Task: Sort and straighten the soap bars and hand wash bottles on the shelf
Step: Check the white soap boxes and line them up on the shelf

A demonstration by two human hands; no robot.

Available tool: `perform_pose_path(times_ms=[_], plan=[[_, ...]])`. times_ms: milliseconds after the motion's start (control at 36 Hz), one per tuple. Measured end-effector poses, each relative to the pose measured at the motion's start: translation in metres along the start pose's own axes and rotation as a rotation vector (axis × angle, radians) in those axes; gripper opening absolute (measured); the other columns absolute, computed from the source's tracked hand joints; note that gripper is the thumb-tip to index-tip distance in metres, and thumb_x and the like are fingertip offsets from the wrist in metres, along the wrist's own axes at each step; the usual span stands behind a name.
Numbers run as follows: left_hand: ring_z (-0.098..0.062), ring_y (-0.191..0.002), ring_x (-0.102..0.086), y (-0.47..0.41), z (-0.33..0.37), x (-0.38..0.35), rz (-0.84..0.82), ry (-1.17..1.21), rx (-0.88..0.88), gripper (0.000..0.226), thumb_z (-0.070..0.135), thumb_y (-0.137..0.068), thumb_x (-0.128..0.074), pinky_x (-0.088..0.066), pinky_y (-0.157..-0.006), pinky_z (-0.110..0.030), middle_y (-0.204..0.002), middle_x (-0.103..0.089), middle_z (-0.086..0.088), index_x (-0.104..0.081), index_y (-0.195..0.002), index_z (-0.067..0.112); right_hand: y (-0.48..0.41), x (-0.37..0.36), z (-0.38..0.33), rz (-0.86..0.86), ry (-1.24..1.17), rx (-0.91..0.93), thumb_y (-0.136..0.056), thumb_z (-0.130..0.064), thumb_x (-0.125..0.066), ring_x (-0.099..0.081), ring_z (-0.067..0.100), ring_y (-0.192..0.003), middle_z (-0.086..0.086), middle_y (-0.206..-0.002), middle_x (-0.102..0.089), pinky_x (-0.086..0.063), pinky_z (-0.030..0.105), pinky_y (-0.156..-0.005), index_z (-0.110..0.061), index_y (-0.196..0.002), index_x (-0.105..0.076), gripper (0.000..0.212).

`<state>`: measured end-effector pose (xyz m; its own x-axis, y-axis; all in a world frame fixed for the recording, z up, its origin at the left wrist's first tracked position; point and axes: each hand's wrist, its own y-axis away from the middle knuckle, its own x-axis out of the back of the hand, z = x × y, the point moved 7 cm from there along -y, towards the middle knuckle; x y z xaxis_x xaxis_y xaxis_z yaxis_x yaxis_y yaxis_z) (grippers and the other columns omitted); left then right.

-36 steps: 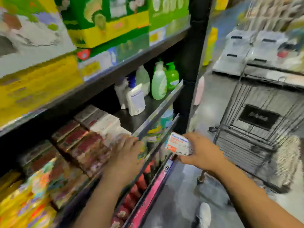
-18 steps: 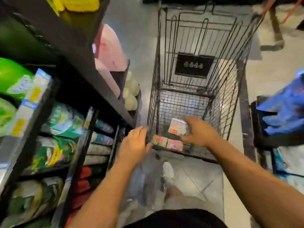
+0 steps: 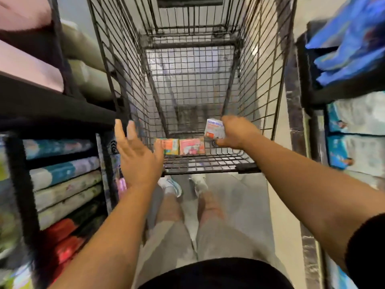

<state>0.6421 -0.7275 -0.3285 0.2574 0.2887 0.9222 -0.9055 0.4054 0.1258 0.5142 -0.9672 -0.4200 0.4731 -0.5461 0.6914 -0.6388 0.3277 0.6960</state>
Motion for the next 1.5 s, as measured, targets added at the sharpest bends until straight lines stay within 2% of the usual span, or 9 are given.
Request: perform_pose_path(times_ms=[222, 389, 556, 722, 833, 1000, 1250, 1444, 1500], plan=[[-0.030, -0.149, -0.021, 0.000, -0.011, -0.006, 0.014, 0.060, 0.137, 0.087, 0.033, -0.084, -0.050, -0.032, -0.114, -0.047, -0.163, -0.018, -0.017, -0.010, -0.157, 0.004, -0.040, -0.023, -0.003, -0.036, -0.024, -0.076, -0.080, -0.049, -0.075, -0.059, 0.031, -0.100, 0.011, -0.118, -0.056, -0.046, 0.036, -0.072, -0.014, -0.123, -0.050, 0.062], [-0.034, -0.143, -0.033, -0.005, -0.013, -0.007, -0.019, 0.036, 0.162, 0.089, 0.026, -0.086, -0.056, -0.043, -0.105, -0.055, -0.160, -0.022, -0.016, -0.006, -0.158, 0.009, -0.073, -0.030, -0.041, -0.033, 0.012, 0.097, -0.081, -0.051, -0.073, -0.056, 0.033, -0.096, 0.012, -0.130, -0.037, -0.050, 0.042, -0.074, -0.012, -0.128, -0.048, 0.066], [-0.030, -0.144, -0.032, -0.008, -0.012, -0.006, -0.001, 0.030, 0.148, 0.088, 0.019, -0.086, -0.058, -0.044, -0.104, -0.048, -0.159, -0.026, -0.015, -0.010, -0.157, 0.005, -0.099, -0.044, -0.073, -0.029, 0.166, 0.213, -0.087, -0.046, -0.069, -0.051, 0.034, -0.116, 0.013, -0.127, -0.050, -0.046, 0.046, -0.090, -0.013, -0.130, -0.046, 0.058], [-0.032, -0.143, -0.034, -0.008, -0.013, -0.007, 0.003, 0.032, 0.142, 0.089, 0.019, -0.083, -0.058, -0.046, -0.101, -0.050, -0.158, -0.027, -0.017, -0.011, -0.157, 0.004, -0.105, -0.057, -0.075, -0.055, 0.096, 0.146, -0.093, -0.037, -0.063, -0.044, 0.035, -0.130, 0.012, -0.144, -0.044, -0.041, 0.051, -0.101, -0.022, -0.153, -0.028, 0.071], [-0.032, -0.142, -0.036, -0.008, -0.012, -0.006, 0.002, 0.034, 0.148, 0.089, 0.020, -0.084, -0.059, -0.047, -0.098, -0.049, -0.158, -0.027, -0.016, -0.011, -0.157, 0.005, -0.102, -0.062, -0.079, -0.093, 0.018, 0.120, -0.093, -0.052, -0.055, -0.042, 0.034, -0.131, 0.010, -0.141, -0.046, -0.041, 0.052, -0.103, -0.022, -0.148, -0.039, 0.065], [-0.033, -0.138, -0.042, -0.007, -0.012, -0.007, 0.008, 0.066, 0.143, 0.089, 0.026, -0.085, -0.059, -0.050, -0.098, -0.053, -0.157, -0.028, -0.015, -0.010, -0.157, 0.007, -0.103, -0.060, -0.073, -0.218, 0.048, 0.141, -0.091, -0.047, -0.062, -0.046, 0.033, -0.127, 0.011, -0.139, -0.049, -0.044, 0.051, -0.102, -0.023, -0.145, -0.041, 0.063], [-0.014, -0.097, -0.060, -0.012, -0.014, -0.002, 0.052, 0.215, 0.156, 0.083, 0.028, -0.084, -0.058, -0.055, -0.071, -0.043, -0.151, -0.040, -0.003, -0.019, -0.157, 0.017, -0.090, -0.086, -0.058, -0.255, -0.134, 0.090, -0.091, -0.053, -0.065, -0.013, 0.039, -0.151, 0.009, -0.168, 0.005, -0.020, 0.055, -0.122, -0.031, -0.159, 0.008, 0.103], [-0.015, -0.089, -0.064, -0.014, -0.028, 0.003, 0.140, 0.337, 0.336, 0.062, 0.028, -0.092, -0.058, -0.049, -0.074, -0.034, -0.115, -0.057, 0.021, -0.035, -0.148, 0.022, -0.085, -0.080, -0.052, -0.316, -0.194, 0.072, -0.092, -0.052, -0.063, -0.010, 0.040, -0.153, 0.012, -0.167, 0.015, -0.017, 0.052, -0.124, -0.028, -0.160, 0.002, 0.097], [-0.017, -0.092, -0.063, -0.013, -0.033, 0.003, 0.142, 0.356, 0.402, 0.051, 0.028, -0.095, -0.056, -0.047, -0.076, -0.034, -0.109, -0.058, 0.016, -0.041, -0.143, 0.020, -0.077, -0.081, -0.048, -0.338, -0.175, 0.086, -0.091, -0.054, -0.063, -0.012, 0.040, -0.152, 0.012, -0.166, 0.015, -0.019, 0.051, -0.124, -0.024, -0.161, -0.005, 0.095]])
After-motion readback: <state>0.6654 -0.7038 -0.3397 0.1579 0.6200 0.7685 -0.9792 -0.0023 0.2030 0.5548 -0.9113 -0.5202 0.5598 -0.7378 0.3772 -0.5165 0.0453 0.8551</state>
